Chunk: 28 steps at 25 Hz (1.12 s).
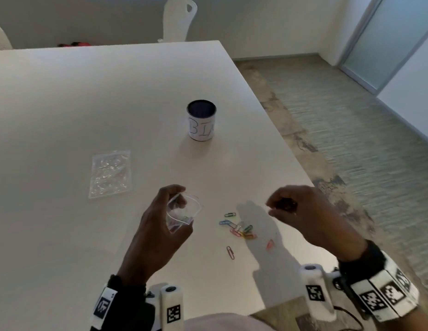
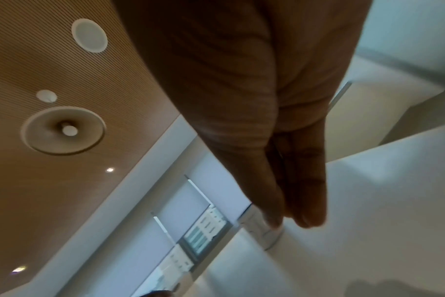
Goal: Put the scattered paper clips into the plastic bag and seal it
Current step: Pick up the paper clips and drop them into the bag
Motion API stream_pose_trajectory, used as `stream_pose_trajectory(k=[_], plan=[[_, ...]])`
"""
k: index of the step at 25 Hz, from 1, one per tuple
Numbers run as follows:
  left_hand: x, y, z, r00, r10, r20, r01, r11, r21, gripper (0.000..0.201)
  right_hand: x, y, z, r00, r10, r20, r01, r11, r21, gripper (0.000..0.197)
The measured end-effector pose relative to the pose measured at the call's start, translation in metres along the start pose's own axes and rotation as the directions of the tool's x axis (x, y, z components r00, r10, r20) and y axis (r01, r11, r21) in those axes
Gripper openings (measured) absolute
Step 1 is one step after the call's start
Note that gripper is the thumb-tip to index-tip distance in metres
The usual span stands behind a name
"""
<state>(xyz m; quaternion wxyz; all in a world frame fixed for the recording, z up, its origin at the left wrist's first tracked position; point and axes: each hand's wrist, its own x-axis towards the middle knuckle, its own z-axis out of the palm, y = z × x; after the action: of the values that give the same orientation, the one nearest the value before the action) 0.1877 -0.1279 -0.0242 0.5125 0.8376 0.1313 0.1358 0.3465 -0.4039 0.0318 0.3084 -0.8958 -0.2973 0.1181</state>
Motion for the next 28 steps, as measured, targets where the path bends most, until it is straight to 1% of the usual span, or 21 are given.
stream_pose_trajectory(k=[2, 3, 4, 5, 7, 9, 13, 15, 16, 17, 18, 19, 21, 22, 23, 24, 27, 28], plan=[[0.002, 0.0, -0.001, 1.0, -0.006, 0.003, 0.006, 1.0, 0.001, 0.068, -0.023, 0.024, 0.0, 0.98, 0.137, 0.145, -0.126, 0.989, -0.08, 0.032], [0.002, 0.0, -0.001, 1.0, -0.007, 0.007, 0.007, 1.0, 0.005, 0.068, -0.033, 0.032, 0.005, 0.961, 0.193, 0.197, -0.174, 0.979, -0.109, 0.036], [0.003, 0.0, -0.002, 1.0, -0.007, 0.008, 0.006, 1.0, 0.013, 0.068, -0.04, 0.038, 0.012, 0.945, 0.24, 0.221, -0.211, 0.966, -0.147, 0.039], [0.003, 0.001, -0.002, 1.0, -0.007, 0.01, 0.006, 1.0, 0.019, 0.069, -0.046, 0.042, 0.02, 0.935, 0.282, 0.217, -0.244, 0.951, -0.188, 0.044], [0.002, 0.002, -0.003, 1.0, -0.007, 0.009, 0.007, 1.0, 0.028, 0.069, -0.05, 0.042, 0.035, 0.929, 0.338, 0.153, -0.299, 0.926, -0.228, 0.05], [0.001, 0.003, -0.004, 1.0, -0.009, 0.007, 0.008, 0.999, 0.031, 0.068, -0.046, 0.034, 0.047, 0.941, 0.324, 0.1, -0.299, 0.931, -0.207, 0.043], [-0.001, 0.003, -0.007, 1.0, -0.019, 0.007, 0.019, 0.999, 0.029, 0.066, -0.029, -0.003, 0.073, 0.964, 0.248, 0.097, -0.235, 0.964, -0.127, 0.022], [-0.001, 0.003, -0.008, 1.0, -0.017, 0.003, 0.017, 0.999, 0.032, 0.065, -0.019, -0.015, 0.083, 0.973, 0.215, 0.089, -0.21, 0.976, -0.061, 0.019], [-0.001, 0.003, -0.008, 1.0, -0.016, -0.001, 0.016, 0.999, 0.033, 0.066, -0.014, -0.019, 0.084, 0.976, 0.202, 0.083, -0.201, 0.979, -0.016, 0.022], [-0.001, 0.003, -0.008, 1.0, -0.016, -0.003, 0.016, 0.999, 0.036, 0.066, -0.011, -0.02, 0.082, 0.977, 0.196, 0.085, -0.199, 0.98, 0.025, 0.029], [-0.002, 0.003, -0.009, 1.0, -0.016, -0.007, 0.016, 0.999, 0.04, 0.067, -0.009, -0.02, 0.078, 0.975, 0.195, 0.109, -0.2, 0.979, 0.035, 0.042], [-0.002, 0.002, -0.009, 1.0, -0.016, -0.008, 0.016, 0.999, 0.043, 0.067, -0.01, -0.02, 0.075, 0.969, 0.19, 0.158, -0.193, 0.981, -0.001, 0.061], [-0.002, 0.002, -0.01, 1.0, -0.011, -0.016, 0.012, 0.999, 0.04, 0.067, -0.012, -0.022, 0.071, 0.94, 0.202, 0.276, -0.158, 0.972, -0.175, 0.101], [-0.002, 0.001, -0.011, 1.0, -0.011, -0.018, 0.011, 0.999, 0.036, 0.066, -0.013, -0.024, 0.072, 0.923, 0.216, 0.318, -0.145, 0.962, -0.23, 0.112], [-0.002, 0.001, -0.011, 1.0, -0.011, -0.019, 0.012, 0.999, 0.033, 0.065, -0.012, -0.026, 0.076, 0.916, 0.22, 0.334, -0.139, 0.958, -0.249, 0.114], [-0.002, 0.001, -0.011, 1.0, -0.01, -0.019, 0.011, 0.999, 0.032, 0.065, -0.009, -0.027, 0.081, 0.922, 0.213, 0.323, -0.138, 0.961, -0.239, 0.108], [-0.002, 0.0, -0.011, 0.999, -0.014, -0.03, 0.015, 1.0, 0.02, 0.065, 0.006, -0.027, 0.09, 0.954, 0.166, 0.251, -0.122, 0.976, -0.181, 0.073], [-0.002, 0.0, -0.012, 0.999, -0.018, -0.031, 0.019, 1.0, 0.016, 0.065, 0.011, -0.027, 0.091, 0.959, 0.155, 0.237, -0.116, 0.979, -0.17, 0.065]])
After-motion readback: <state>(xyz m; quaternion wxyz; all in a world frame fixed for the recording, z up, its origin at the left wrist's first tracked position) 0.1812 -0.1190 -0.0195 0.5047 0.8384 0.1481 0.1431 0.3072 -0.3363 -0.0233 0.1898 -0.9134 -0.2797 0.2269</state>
